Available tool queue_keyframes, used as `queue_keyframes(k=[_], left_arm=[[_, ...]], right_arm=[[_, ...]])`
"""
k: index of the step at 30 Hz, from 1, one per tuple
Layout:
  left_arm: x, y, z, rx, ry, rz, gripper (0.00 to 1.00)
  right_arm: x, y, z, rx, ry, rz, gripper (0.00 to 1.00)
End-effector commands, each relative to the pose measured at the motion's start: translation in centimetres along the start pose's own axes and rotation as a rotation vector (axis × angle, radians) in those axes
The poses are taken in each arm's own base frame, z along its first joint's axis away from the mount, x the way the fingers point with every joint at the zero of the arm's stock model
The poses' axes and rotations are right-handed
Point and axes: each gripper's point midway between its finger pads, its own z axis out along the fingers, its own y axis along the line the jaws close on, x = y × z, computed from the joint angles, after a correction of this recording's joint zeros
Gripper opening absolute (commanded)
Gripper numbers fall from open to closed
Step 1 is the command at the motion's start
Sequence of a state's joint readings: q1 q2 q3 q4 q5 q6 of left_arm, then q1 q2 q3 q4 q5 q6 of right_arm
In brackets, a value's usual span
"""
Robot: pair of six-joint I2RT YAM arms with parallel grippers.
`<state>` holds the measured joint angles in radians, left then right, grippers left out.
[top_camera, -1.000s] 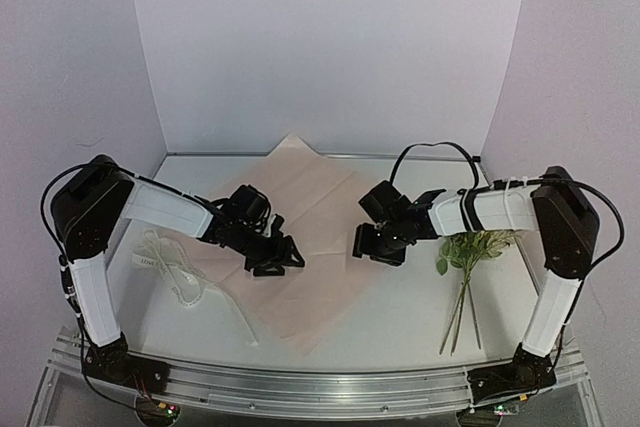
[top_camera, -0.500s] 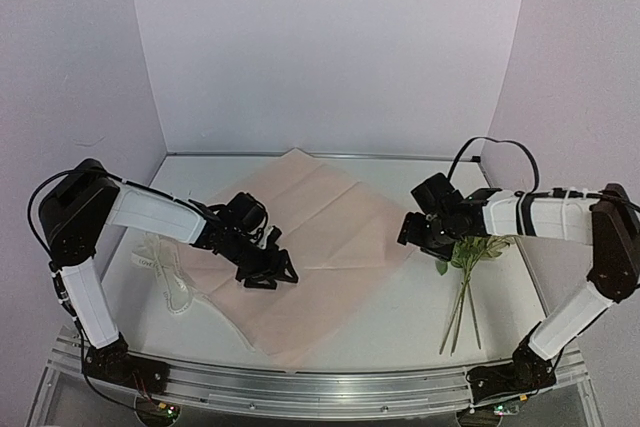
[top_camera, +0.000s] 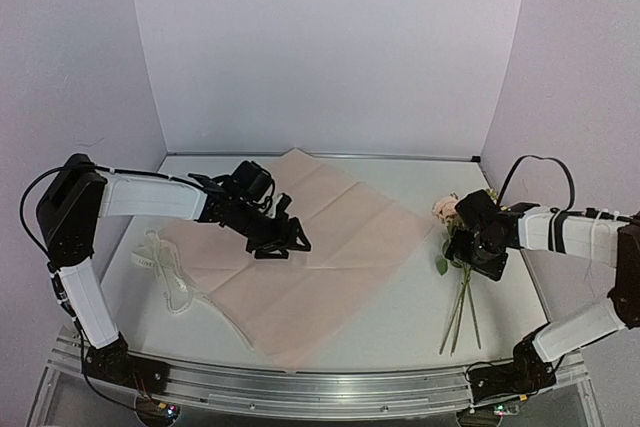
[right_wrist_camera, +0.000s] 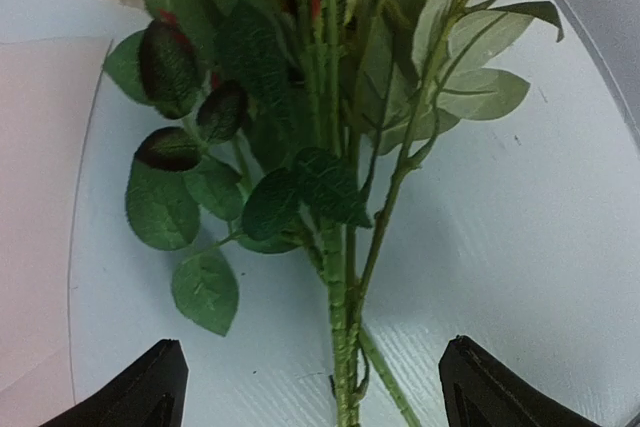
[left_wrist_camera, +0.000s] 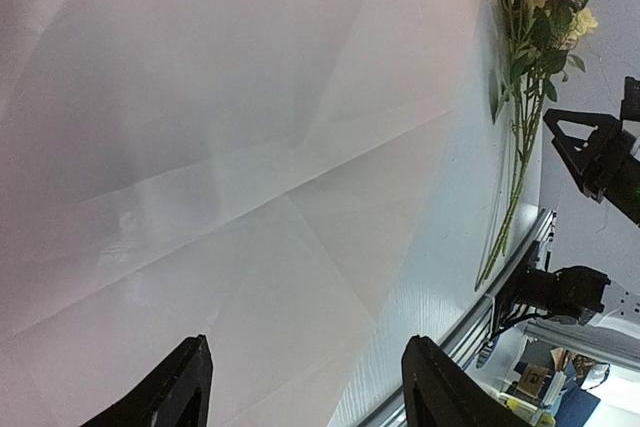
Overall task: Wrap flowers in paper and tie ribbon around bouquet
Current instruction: Pick up the fake flower from the corner of the board.
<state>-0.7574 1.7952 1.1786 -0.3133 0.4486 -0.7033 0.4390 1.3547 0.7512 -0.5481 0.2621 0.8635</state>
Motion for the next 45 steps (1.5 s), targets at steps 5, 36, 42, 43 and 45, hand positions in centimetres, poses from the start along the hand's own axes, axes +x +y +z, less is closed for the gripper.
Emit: queue_keyframes(k=[5, 36, 42, 43, 45], left_arm=[[-1.8, -1.0, -3.1, 0.014, -0.070, 0.021, 0.68], [-2.1, -1.7, -7.7, 0.107, -0.135, 0.056, 0.69], [-2.0, -1.9, -8.2, 0.121, -0.145, 0.062, 0.69], [-2.0, -1.9, -8.2, 0.121, -0.146, 0.062, 0.69], [-1.9, -1.9, -8.4, 0.122, -0.149, 0.060, 0.68]], right_arm=[[-0.3, -0.8, 2.3, 0.031, 0.074, -0.041, 0.80], [2.6, -0.6, 3.6, -0.008, 0.225, 0.207, 0.73], [3.6, -0.3, 5.2, -0.040, 0.231, 0.250, 0.73], [3.9, -0.1, 5.4, -0.051, 0.239, 0.257, 0.73], [4.6, 0.3, 5.8, -0.082, 0.257, 0.272, 0.68]])
